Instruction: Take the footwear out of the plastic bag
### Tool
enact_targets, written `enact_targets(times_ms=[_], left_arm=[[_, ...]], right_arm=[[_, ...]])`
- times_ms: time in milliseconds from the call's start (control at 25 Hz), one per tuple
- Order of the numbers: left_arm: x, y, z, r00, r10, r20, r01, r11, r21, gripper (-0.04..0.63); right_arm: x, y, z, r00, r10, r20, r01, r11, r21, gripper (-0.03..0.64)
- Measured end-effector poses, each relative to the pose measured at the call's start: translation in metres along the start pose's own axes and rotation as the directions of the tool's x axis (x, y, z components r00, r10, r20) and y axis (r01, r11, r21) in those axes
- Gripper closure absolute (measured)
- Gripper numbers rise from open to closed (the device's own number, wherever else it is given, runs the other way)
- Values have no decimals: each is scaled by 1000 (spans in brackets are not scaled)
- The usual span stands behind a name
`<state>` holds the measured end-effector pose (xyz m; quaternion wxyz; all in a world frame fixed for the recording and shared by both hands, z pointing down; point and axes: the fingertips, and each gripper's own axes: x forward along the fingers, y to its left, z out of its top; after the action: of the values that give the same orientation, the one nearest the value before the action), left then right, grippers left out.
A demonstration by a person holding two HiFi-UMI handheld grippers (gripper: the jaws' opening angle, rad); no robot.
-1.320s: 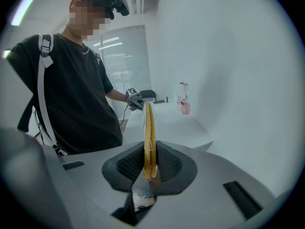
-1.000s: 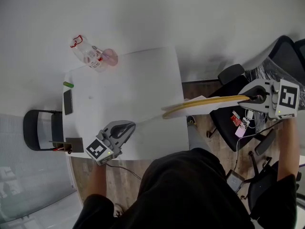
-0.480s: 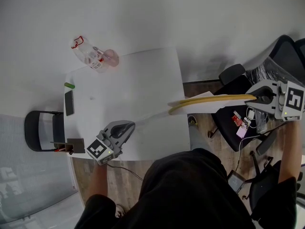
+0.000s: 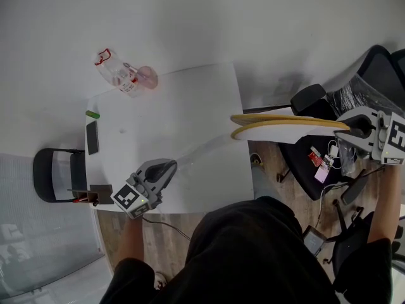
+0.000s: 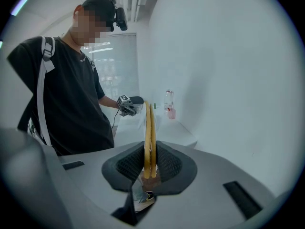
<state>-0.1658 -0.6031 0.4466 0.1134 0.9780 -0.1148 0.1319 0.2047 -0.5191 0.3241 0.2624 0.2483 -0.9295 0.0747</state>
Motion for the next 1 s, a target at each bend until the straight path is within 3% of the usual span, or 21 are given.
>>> enact_targets(times_ms=[240,440,560,720,840,1000], left_arm=[[0,6,8,998,20,62,-18,999,-31,572],[4,14,33,985,58,164,-47,996,-71,571],[14,14,56,975,105,196,-92,993,-75,571],[25,21,89,949,216,230,-213,976,-37,571],[27,28,116,902,327,282,-330,943,-37,572],[27,32,145,820,469,329,-471,879,-79,571]], right_arm=[[-16,-11,8,985,-110,130,110,994,6,551],[-23,-21,26,933,-235,274,239,971,16,551],[-16,-24,52,859,-325,395,345,938,21,551],[-9,-24,92,727,-410,551,456,888,60,551],[-8,-25,115,636,-472,611,521,846,112,551],[-13,-26,124,556,-564,610,593,784,184,549]])
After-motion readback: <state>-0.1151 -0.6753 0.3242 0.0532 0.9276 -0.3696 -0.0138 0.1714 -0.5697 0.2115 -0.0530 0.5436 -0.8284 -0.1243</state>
